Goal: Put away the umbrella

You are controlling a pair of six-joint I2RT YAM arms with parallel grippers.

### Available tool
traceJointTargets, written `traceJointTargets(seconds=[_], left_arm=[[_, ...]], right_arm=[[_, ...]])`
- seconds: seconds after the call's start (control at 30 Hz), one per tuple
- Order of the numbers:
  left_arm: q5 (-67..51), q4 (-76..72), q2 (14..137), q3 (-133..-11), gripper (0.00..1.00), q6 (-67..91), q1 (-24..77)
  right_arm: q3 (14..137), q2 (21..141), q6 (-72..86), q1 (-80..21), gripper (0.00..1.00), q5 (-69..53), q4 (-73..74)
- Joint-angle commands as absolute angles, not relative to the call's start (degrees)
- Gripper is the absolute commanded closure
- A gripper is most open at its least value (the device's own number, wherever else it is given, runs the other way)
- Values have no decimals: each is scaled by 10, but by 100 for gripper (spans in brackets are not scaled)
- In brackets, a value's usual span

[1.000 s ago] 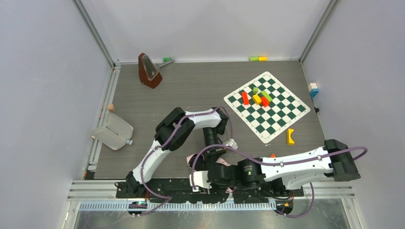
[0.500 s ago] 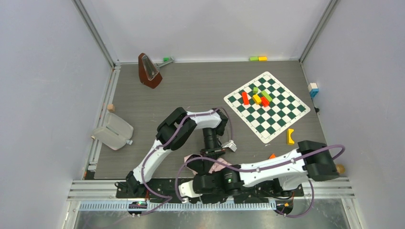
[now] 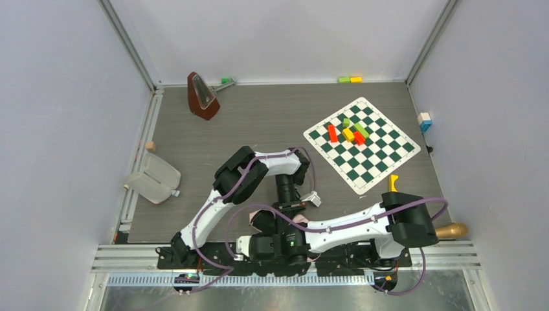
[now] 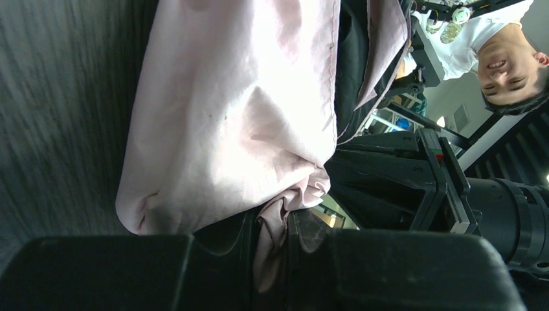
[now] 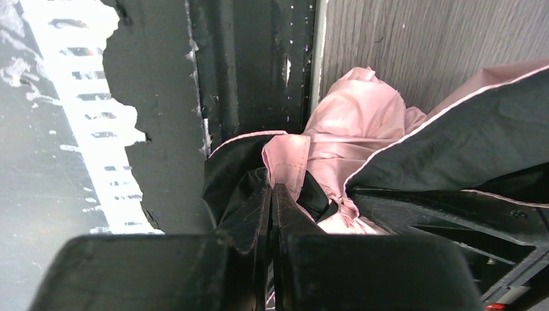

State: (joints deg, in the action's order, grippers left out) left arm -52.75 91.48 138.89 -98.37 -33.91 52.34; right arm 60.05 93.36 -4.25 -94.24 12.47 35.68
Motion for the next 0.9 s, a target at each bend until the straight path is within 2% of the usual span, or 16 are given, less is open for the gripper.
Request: traceJointTargets(seconds=[0.0,0.13,0.27,0.4,0.53,0.57,0.73,0.77,0.87], left_arm=[[-553,926,1419,-1023,100,-322,511],[-564,932,1433,-1016,100,-340,514],[-572,938,1438,-1008,100,-358,513],[-575,945,1433,-1010,100,-362,513],[-574,947,1429,-1004,100,-369,513],[-573,947,1429,-1001,100,-370,513],[-571,952,1431,-1001,100,-373,517],[-569,951,1431,-1002,100,-373,518],[-565,952,1435,-1012,100,-369,517]], right_arm=[[571,1005,82,-934,94,-7,309],[554,1018,137,-889,94,14,275],[481,989,225,-826,94,-26,194],[443,1011,278,-818,94,-23,180],[403,1023,343,-811,80,-19,148],[396,1024,358,-804,72,-16,143],[340,981,398,-771,57,34,115],[336,971,401,-766,47,38,114],[334,903,380,-764,44,35,105]])
